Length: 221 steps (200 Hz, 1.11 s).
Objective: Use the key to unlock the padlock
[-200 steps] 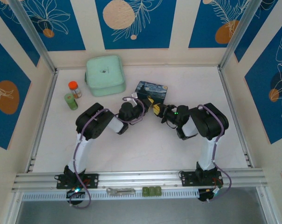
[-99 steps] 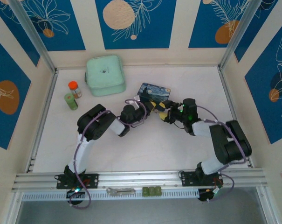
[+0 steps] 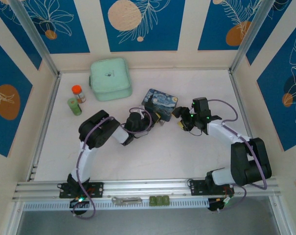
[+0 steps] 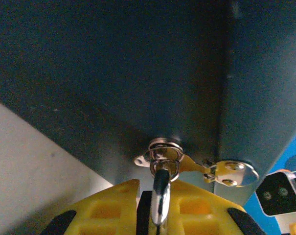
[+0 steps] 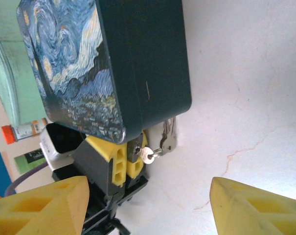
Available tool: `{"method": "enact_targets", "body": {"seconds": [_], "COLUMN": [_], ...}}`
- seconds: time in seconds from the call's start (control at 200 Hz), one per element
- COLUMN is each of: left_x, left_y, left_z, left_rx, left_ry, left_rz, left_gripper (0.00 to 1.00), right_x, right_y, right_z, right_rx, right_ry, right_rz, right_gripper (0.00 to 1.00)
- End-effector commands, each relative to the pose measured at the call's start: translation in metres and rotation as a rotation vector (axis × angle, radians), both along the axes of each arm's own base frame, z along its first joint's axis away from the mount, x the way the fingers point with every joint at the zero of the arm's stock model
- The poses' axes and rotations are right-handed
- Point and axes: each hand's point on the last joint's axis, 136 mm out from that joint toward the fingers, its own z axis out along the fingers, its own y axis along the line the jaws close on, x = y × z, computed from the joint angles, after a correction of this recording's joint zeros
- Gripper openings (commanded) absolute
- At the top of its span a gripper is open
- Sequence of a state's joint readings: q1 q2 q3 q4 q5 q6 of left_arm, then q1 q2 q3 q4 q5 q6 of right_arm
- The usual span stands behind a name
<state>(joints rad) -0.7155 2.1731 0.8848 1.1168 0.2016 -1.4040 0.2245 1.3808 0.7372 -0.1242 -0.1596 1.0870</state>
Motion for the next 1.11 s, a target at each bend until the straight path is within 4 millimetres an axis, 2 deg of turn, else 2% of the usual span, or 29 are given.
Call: {"method": "enact_targets", "body": {"seconds": [0.0, 0.02, 0.065, 0.21, 0.38, 0.445, 0.485, 0.52, 0.66, 0.82, 0.96, 1.1], "left_x": [-0.009, -0.009, -0.011, -0.015, -0.014, -0.014, -0.016, -0.017, -0.023, -0.023, -0.022, -0.015], "left_y": [0.013, 0.015, 0.017, 0.019, 0.025, 0.032, 0.037, 0.042, 0.055, 0.049, 0.049, 0.063], "left_z": [-0.014, -0.015, -0.021, -0.029, -0.019, -0.015, -0.015, -0.016, -0.024, -0.023, -0.024, -0.023], "left_rx": [0.098, 0.1, 0.105, 0.108, 0.094, 0.097, 0.106, 0.116, 0.149, 0.2, 0.347, 0.508], "left_ry": [0.049, 0.055, 0.078, 0.111, 0.089, 0.076, 0.073, 0.075, 0.088, 0.042, -0.019, -0.055], "left_rz": [-0.001, 0.001, 0.006, 0.004, 0.02, 0.033, 0.041, 0.048, 0.053, 0.004, -0.062, -0.072], "left_gripper": [0.0, 0.0, 0.1, 0.32, 0.51, 0.55, 0.63, 0.66, 0.67, 0.64, 0.63, 0.63], "right_x": [0.001, 0.001, 0.003, 0.005, 0.008, 0.01, 0.011, 0.013, 0.017, 0.019, 0.017, 0.016], "right_y": [-0.005, -0.005, -0.005, -0.006, -0.007, -0.007, -0.008, -0.008, -0.01, -0.008, -0.008, -0.009], "right_z": [-0.001, 0.0, 0.001, 0.005, 0.013, 0.017, 0.021, 0.023, 0.029, 0.026, 0.02, 0.018], "right_rx": [-0.057, -0.058, -0.06, -0.062, -0.074, -0.089, -0.098, -0.107, -0.115, -0.083, -0.054, -0.029], "right_ry": [-0.005, -0.007, -0.012, -0.03, -0.06, -0.074, -0.086, -0.094, -0.11, -0.096, -0.077, -0.07], "right_rz": [0.034, 0.032, 0.031, 0.026, 0.033, 0.041, 0.048, 0.053, 0.051, 0.042, 0.032, 0.019], "right_gripper": [0.66, 0.66, 0.66, 0.66, 0.67, 0.67, 0.67, 0.67, 0.67, 0.67, 0.67, 0.66]}}
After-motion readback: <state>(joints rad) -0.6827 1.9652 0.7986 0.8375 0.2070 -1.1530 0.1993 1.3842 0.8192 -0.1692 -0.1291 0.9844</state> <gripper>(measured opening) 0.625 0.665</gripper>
